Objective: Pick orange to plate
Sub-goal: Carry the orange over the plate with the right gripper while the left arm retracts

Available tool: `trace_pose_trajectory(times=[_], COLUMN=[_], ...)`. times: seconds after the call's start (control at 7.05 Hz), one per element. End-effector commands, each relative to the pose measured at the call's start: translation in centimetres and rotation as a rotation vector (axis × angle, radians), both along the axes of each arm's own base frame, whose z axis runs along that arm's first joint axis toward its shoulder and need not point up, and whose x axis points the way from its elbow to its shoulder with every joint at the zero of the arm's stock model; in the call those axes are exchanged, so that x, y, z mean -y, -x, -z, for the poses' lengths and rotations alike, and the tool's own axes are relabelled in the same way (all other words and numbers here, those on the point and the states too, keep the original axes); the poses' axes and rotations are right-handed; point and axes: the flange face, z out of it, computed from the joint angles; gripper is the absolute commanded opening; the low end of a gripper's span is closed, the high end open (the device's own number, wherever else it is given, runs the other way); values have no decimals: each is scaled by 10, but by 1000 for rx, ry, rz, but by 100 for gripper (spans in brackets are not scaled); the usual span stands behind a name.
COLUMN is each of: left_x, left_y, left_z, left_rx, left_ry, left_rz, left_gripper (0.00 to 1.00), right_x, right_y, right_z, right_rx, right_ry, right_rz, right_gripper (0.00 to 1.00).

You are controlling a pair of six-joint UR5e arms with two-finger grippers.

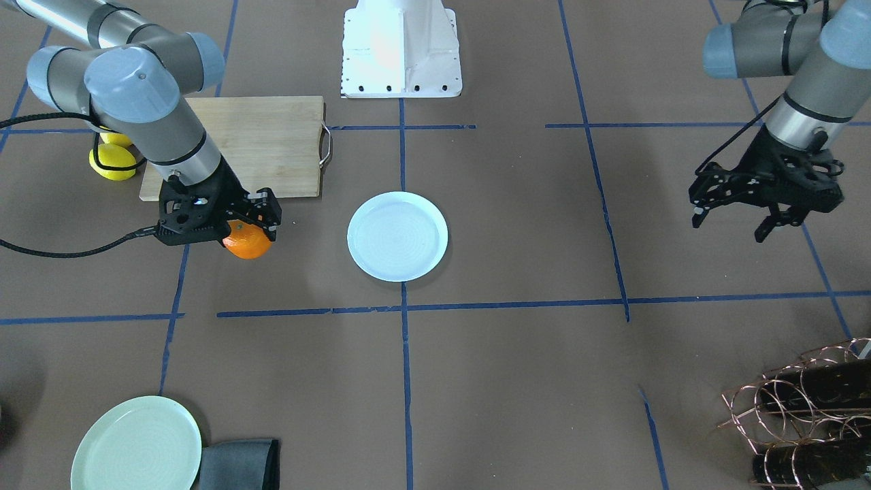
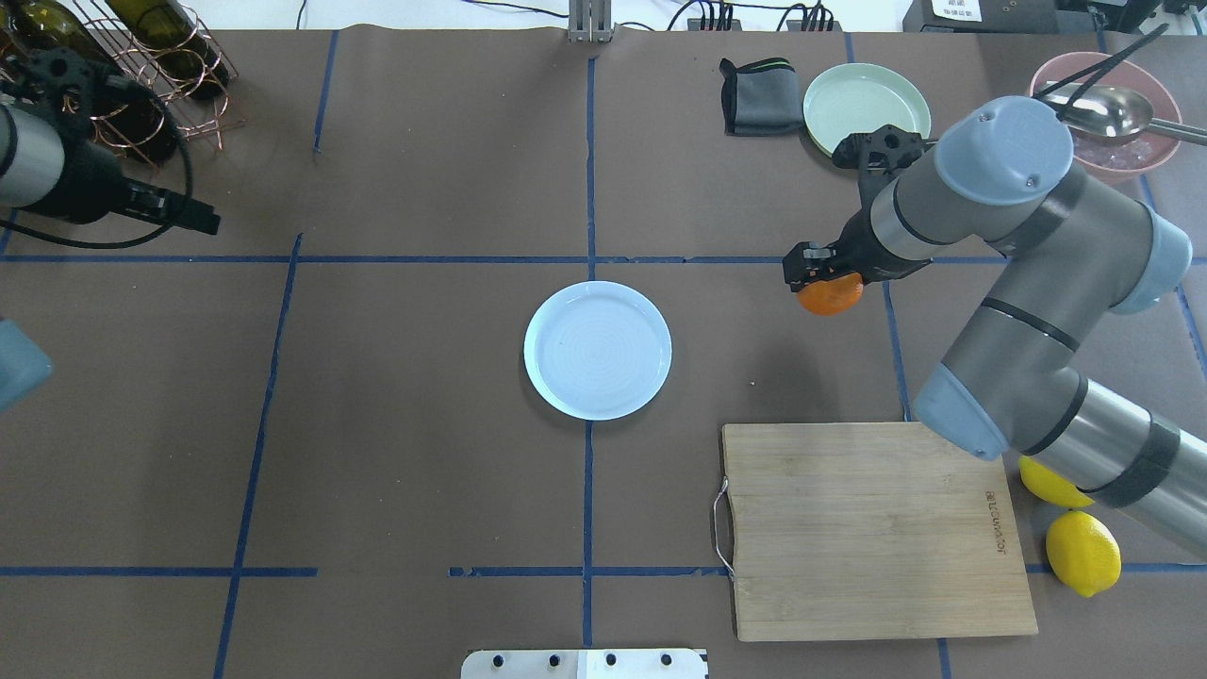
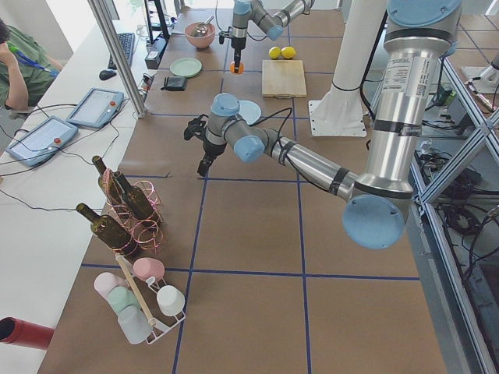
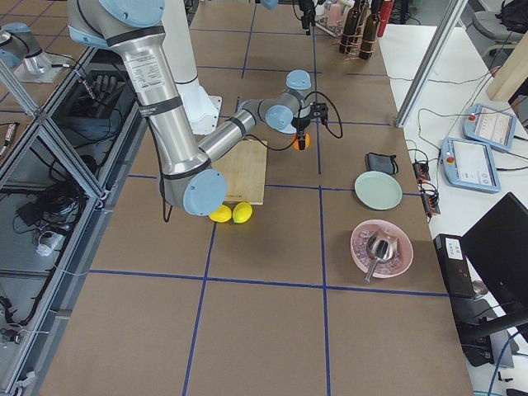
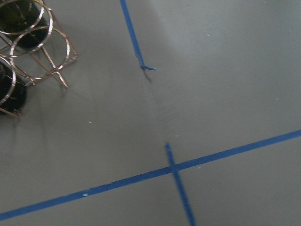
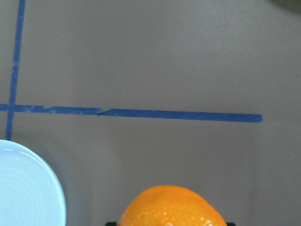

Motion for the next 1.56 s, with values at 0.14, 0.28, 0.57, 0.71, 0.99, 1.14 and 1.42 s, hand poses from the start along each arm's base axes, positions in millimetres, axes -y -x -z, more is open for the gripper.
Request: trace_pose_trajectory(times=[0.14,0.28,0.57,0.71,0.99,1.14,1.42], left_x=[-11,-23,-16,-13,-12,-12,-12], left_y=[47,58,95,106,118,119,123], left_z=[-58,-102,-111,-116,-119,-119,-119], left_rx=[75,109,109,121,123,123,123], left_ry=[24,88,127,182,195,197,196], left_rz=[-19,-20,50,70,92,94,102], left_gripper=[100,100,100,100,100,100,100], right_x=[-23,-22,-22,-27,-22,-27,-27], right_y=[59,91,154,185,205,212,213], right_z=[58,76,94,100,94,86,88], right_rx=[34,19,-41,-66,-104,-115,-111], right_ry=[-4,-15,-28,-28,-32,-26,-17], right_rz=[8,18,28,44,50,61,54], right_gripper=[0,0,0,0,0,0,66])
